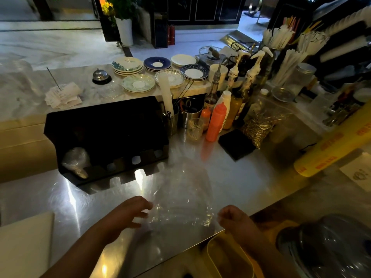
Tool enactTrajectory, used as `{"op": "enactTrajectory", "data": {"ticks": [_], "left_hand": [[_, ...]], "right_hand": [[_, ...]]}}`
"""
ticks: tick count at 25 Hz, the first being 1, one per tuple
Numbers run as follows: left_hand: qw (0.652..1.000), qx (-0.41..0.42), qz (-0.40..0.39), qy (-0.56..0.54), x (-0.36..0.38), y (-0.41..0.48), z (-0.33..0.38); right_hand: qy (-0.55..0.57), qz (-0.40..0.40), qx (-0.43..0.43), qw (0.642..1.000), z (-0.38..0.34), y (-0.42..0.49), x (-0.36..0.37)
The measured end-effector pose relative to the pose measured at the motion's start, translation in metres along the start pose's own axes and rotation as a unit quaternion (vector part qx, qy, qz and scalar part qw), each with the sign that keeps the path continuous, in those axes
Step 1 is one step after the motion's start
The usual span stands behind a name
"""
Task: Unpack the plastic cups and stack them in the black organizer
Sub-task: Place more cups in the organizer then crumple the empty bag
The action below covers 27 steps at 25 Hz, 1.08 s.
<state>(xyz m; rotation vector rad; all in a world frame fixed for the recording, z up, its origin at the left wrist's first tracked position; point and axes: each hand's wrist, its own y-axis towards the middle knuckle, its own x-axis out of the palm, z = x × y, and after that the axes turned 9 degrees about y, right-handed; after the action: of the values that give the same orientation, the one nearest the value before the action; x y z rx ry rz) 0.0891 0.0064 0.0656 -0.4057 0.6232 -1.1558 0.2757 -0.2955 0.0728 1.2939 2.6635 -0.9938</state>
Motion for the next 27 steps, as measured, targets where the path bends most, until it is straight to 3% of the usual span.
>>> {"op": "enactTrajectory", "data": {"ticks": [5,9,13,17,21,24,27], "left_hand": [[0.989,-0.078,0.11,0.059,0.006,0.024,-0.013],[0.987,-0.135,0.086,-0.004,0.013,0.054,-0.008],[0.979,-0.192,0.068,-0.001,0.028,0.073,-0.02],[0.979,-0.17,0.115,-0.008,0.038,0.084,-0.019],[0.984,-0.113,0.133,0.022,0.025,0.073,-0.005],[0.986,-0.074,0.15,0.017,0.0,0.054,0.015],[0.987,-0.044,0.155,0.017,-0.007,0.04,0.046]], "right_hand": [[-0.108,0.005,0.048,0.993,0.012,0.023,-0.001],[0.048,0.041,0.118,0.991,-0.005,0.061,0.001],[0.08,0.004,0.173,0.982,0.002,0.089,0.019],[0.068,0.022,0.206,0.976,0.008,0.107,0.035],[0.041,0.021,0.164,0.985,-0.012,0.1,0.019],[0.097,0.047,0.137,0.985,-0.031,0.083,-0.013],[0.162,0.017,0.116,0.98,-0.049,0.07,-0.036]]}}
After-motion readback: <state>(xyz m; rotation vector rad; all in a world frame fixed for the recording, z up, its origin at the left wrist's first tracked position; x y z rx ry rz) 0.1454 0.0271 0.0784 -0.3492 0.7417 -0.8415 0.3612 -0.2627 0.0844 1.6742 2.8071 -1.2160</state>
